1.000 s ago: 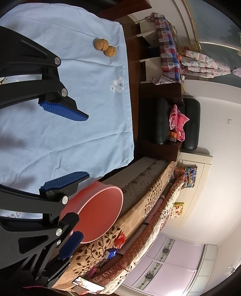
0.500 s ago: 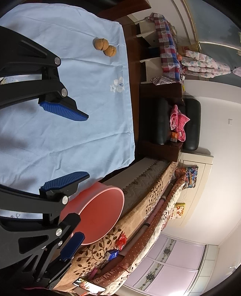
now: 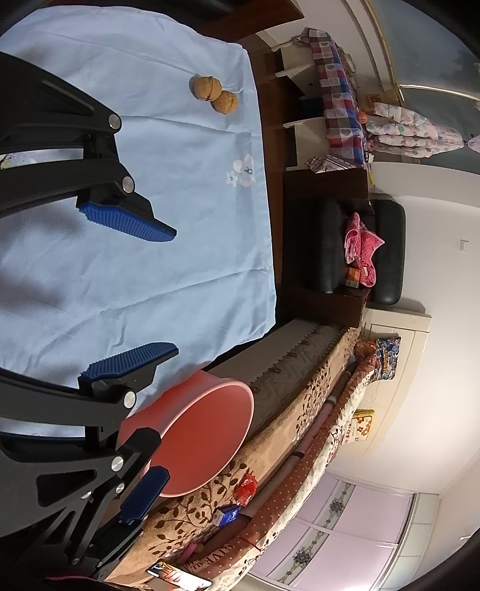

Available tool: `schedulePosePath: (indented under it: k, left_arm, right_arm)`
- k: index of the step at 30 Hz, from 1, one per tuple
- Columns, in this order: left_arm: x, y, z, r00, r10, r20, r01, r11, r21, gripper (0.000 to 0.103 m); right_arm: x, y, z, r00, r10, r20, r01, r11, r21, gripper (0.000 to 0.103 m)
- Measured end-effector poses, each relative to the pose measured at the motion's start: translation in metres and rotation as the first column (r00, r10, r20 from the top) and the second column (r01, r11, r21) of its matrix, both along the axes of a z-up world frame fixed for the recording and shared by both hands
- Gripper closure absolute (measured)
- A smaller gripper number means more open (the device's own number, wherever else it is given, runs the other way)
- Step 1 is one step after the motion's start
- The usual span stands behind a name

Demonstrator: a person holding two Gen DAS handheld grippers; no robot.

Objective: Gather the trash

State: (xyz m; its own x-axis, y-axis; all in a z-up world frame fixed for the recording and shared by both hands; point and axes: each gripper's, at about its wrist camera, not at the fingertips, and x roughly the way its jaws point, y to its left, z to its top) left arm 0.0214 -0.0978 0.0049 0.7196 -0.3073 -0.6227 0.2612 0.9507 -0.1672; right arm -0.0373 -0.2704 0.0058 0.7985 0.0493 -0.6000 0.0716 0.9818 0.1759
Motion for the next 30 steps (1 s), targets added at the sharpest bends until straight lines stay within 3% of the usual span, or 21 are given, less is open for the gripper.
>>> schedulePosePath:
  k: [20,30]
  left_arm:
    - [-0.003,0.012,-0.004,1.0,-0.002,0.01,0.002,1.0,0.003,0.047]
    - [0.008,0.0,-0.001,1.0,0.002,-0.031,-0.002,1.0,0.01,0.047]
  right_arm:
    - [0.007,0.005,0.0,1.0,0.002,-0.015,-0.002,1.0,-0.001,0.049]
    - [0.013,0.006,-0.003,1.0,0.003,-0.023,-0.003,1.0,-0.002,0.049]
